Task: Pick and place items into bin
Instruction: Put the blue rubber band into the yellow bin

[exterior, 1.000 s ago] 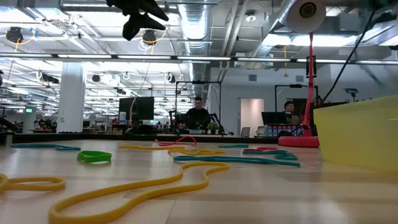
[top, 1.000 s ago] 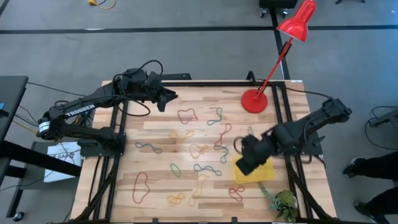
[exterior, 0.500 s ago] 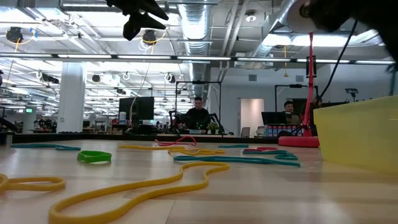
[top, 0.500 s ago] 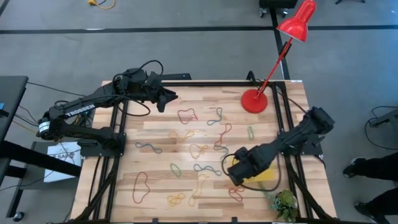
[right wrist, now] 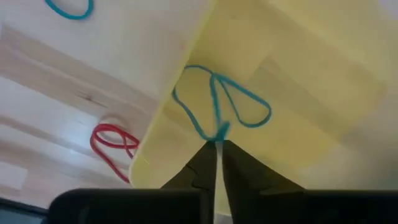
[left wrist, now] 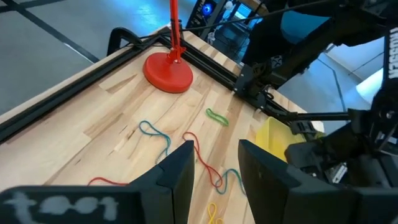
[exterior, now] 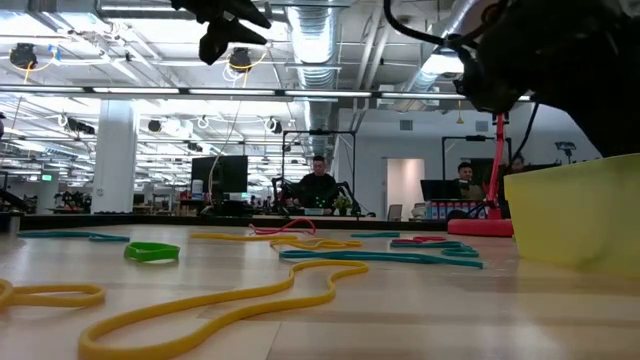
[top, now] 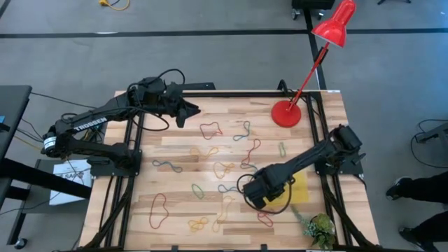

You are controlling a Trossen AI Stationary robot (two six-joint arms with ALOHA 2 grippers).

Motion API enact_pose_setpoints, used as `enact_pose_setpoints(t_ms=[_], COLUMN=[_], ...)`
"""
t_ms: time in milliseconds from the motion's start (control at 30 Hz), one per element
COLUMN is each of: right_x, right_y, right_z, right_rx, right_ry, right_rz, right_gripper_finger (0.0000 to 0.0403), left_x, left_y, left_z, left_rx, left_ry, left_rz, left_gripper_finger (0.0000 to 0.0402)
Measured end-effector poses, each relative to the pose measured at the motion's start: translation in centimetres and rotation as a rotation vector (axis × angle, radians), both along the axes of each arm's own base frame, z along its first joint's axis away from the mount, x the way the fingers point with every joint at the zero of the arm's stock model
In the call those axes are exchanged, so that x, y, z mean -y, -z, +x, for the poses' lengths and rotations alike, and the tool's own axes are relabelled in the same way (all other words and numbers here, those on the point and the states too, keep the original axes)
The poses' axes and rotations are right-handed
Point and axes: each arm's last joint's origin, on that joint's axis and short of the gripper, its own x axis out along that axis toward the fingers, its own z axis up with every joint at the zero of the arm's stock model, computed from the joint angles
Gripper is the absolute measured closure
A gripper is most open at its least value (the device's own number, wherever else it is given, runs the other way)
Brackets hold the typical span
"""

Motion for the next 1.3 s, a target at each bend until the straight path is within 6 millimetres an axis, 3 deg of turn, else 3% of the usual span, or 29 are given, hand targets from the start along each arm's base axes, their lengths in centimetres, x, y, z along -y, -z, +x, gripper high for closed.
enact_pose_setpoints(t_ms=[267, 400, 600, 733, 833, 1000, 1300], right_x=[0.9, 1.8, 4.9, 7.4, 9.2, 11.4, 11.7], right_y=[-1.6, -4.0, -8.4, -9.1, -8.3, -4.9, -0.2], right_z=[-0.1, -0.8, -2.1, -1.4, 0.1, 2.0, 3.9], right_rx=[0.041, 0.112, 0.329, 0.433, 0.458, 0.323, 0.195], right_ry=[0.026, 0.043, 0.107, 0.018, -0.044, -0.056, -0.131], right_rz=[0.032, 0.07, -0.046, -0.091, -0.107, -0.04, -0.021], right_gripper_finger=[0.0301, 0.0279, 0.0273, 0.0277, 0.0279, 0.028, 0.028], left_x=[0.0, 0.0, 0.0, 0.0, 0.0, 0.0, 0.1], left_y=[0.1, 0.1, 0.1, 0.1, 0.1, 0.1, 0.0], left_z=[-0.1, -0.1, -0.1, 0.0, 0.0, 0.0, 0.0], left_rx=[-0.014, -0.013, -0.011, -0.008, -0.007, -0.004, -0.003], left_ry=[-0.002, -0.002, 0.003, 0.004, 0.004, -0.002, -0.001], left_rz=[-0.009, -0.009, -0.011, -0.01, -0.01, -0.026, -0.025], left_gripper_finger=[0.0287, 0.0287, 0.0288, 0.0288, 0.0288, 0.0288, 0.0288])
